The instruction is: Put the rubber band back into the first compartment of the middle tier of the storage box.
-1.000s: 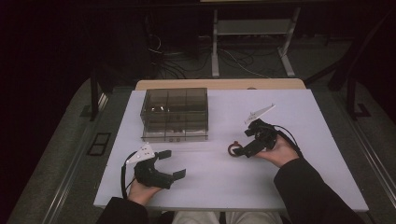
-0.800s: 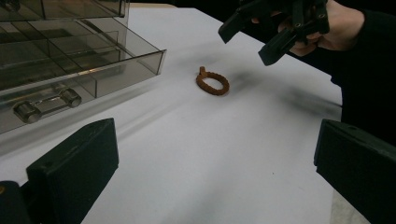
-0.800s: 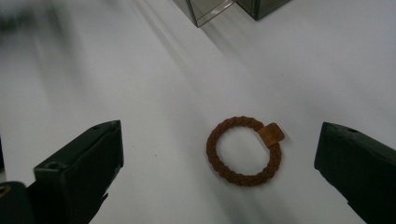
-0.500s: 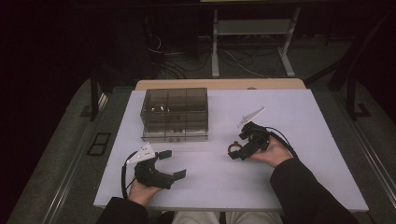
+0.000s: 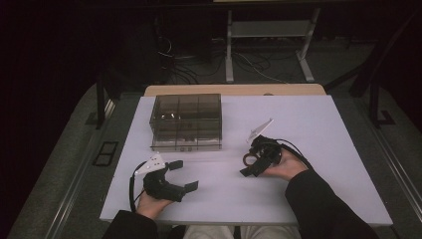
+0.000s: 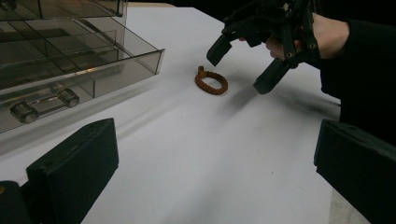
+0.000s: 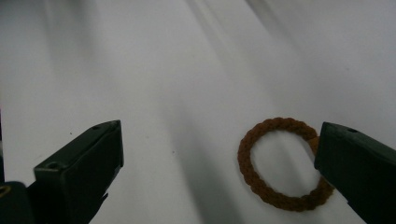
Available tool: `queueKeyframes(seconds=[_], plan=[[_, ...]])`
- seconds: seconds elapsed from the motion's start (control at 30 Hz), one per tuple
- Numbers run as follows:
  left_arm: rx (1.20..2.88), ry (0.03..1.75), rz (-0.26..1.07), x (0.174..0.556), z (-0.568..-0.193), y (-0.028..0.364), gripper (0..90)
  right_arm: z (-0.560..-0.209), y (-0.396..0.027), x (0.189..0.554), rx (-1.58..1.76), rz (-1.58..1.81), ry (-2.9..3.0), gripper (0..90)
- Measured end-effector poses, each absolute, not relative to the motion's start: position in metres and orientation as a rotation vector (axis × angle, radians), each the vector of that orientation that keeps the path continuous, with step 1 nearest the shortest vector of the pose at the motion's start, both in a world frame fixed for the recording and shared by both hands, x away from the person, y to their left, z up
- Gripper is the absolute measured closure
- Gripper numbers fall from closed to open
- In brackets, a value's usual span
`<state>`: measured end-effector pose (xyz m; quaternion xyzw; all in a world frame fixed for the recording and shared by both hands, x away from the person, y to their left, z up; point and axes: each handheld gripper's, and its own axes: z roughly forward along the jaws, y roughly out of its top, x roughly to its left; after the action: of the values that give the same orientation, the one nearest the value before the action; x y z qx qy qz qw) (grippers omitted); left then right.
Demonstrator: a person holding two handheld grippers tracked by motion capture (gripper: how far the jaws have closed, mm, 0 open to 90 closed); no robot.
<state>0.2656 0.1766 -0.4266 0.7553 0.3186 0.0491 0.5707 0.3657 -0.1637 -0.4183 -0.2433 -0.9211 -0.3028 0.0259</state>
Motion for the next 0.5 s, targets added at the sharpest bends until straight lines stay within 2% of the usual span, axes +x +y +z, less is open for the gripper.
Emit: queueKeyframes(seconds=[0.13, 0.17, 0.3, 0.5], plan=[[1.772, 0.747, 0.115, 0.2655, -0.4266, 0.1764, 0.0, -0.4225, -0.1602, 0.3646, -0.735, -0.907, -2.851, 1.6], [1.771, 0.747, 0.115, 0.2654, -0.4265, 0.1765, 0.0, -0.4239, -0.1602, 0.3649, -0.702, -0.907, -2.853, 14.3], [1.771, 0.746, 0.117, 0.2654, -0.4263, 0.1769, 0.0, -0.4257, -0.1589, 0.3650, -0.695, -0.895, -2.863, 15.4], [1.771, 0.747, 0.117, 0.2653, -0.4263, 0.1769, 0.0, -0.4286, -0.1565, 0.3651, -0.674, -0.895, -2.885, 25.0]])
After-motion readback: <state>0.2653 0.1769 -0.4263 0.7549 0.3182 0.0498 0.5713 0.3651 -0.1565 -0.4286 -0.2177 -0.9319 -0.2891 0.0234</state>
